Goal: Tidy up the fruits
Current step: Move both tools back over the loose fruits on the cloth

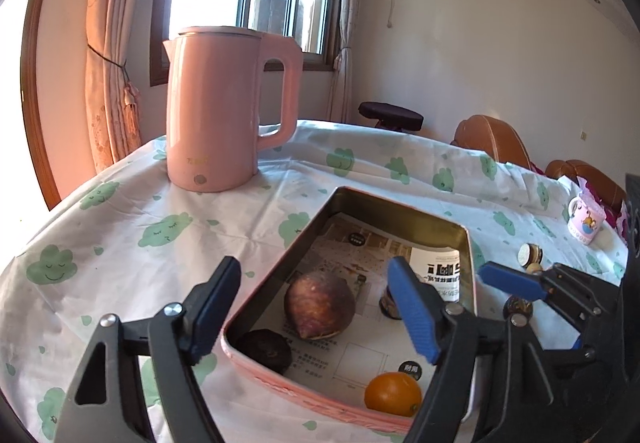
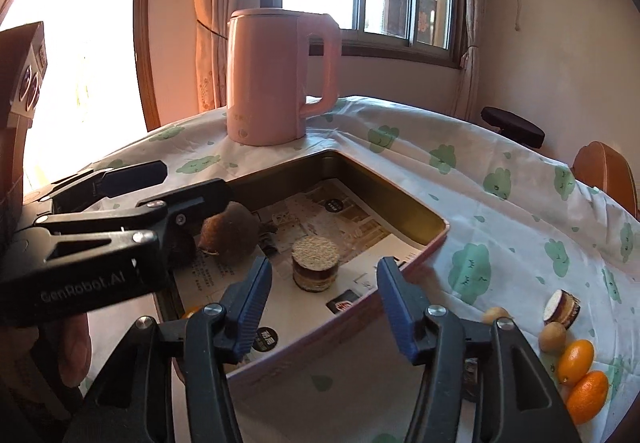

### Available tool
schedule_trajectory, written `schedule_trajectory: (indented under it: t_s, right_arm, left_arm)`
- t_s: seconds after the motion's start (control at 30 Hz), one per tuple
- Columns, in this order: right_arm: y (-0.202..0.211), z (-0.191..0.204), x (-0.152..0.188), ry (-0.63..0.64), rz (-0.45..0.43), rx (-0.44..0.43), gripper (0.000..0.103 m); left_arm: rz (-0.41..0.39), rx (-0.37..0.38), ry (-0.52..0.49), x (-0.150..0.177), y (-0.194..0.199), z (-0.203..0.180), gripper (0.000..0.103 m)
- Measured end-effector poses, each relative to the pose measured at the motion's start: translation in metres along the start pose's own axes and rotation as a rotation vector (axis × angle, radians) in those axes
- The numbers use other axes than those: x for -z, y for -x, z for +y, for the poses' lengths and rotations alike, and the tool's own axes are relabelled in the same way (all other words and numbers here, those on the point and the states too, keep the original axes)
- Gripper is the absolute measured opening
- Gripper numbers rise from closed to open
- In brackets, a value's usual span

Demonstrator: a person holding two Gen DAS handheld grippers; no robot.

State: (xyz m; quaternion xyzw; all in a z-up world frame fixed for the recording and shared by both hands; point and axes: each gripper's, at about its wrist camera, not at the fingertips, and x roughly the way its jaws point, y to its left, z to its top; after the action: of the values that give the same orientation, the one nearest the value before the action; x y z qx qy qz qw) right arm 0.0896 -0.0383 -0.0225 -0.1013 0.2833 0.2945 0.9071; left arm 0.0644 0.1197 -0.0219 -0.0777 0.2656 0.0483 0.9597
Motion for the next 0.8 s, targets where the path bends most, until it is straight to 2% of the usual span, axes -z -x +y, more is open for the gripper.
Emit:
schedule_trajectory:
  t_s: [0.17, 0.33, 0.4, 0.57, 0.8]
  right_arm:
    - [0.034, -0.045, 0.013, -0.050, -0.030, 0.097, 0.059]
    - [0.071, -0.103, 0.035, -0.098, -0.035, 0.277, 0.065]
    - [0.081, -0.125, 0.044, -0.130, -0.025, 0.323, 0.066]
    - [0.089, -0.162, 0.065, -0.222, 0.010, 0.337, 0.066]
    - [0.081, -0.170, 0.075, -0.255, 0.055, 0.298, 0.066]
  left_arm:
    - [0.012, 0.028, -0.020, 0.001, 0.000, -0.020, 0.078]
    - [0.028, 0.076, -0.052, 0.003, 0.000, -0.054, 0.078]
    - [0.034, 0.095, -0.083, 0.003, 0.000, -0.071, 0.078]
    - [0.068, 0.132, -0.179, 0.009, -0.004, -0.117, 0.078]
    - [0.146, 0.164, -0.252, 0.021, -0.026, -0.164, 0.078]
